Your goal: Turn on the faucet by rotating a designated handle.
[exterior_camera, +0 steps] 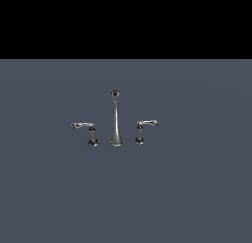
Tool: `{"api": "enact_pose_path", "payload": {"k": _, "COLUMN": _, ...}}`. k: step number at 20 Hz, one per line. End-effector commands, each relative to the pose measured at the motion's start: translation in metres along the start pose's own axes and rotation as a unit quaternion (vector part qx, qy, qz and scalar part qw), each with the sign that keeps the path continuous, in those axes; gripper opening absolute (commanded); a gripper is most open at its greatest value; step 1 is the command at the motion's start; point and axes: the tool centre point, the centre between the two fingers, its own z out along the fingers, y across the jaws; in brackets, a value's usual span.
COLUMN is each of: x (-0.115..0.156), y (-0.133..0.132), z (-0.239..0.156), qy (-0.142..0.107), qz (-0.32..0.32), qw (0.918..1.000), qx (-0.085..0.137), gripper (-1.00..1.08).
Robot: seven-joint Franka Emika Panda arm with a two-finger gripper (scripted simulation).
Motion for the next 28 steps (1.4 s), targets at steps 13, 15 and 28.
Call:
{"api": "enact_pose_path", "payload": {"k": 13, "x": 0.029, "y": -0.059, "z": 0.082, "qy": 0.006, "qz": 0.154, "qw": 0.9881, "qx": -0.002, "gripper": -1.0}}
{"api": "enact_pose_path", "payload": {"k": 15, "x": 0.035, "y": -0.067, "z": 0.094, "qy": 0.007, "qz": 0.175, "qw": 0.9846, "qx": -0.002, "gripper": -1.0}}
{"api": "enact_pose_path", "payload": {"k": 28, "x": 0.078, "y": -0.108, "z": 0.165, "qy": 0.011, "qz": 0.303, "qw": 0.953, "qx": -0.002, "gripper": -1.0}}
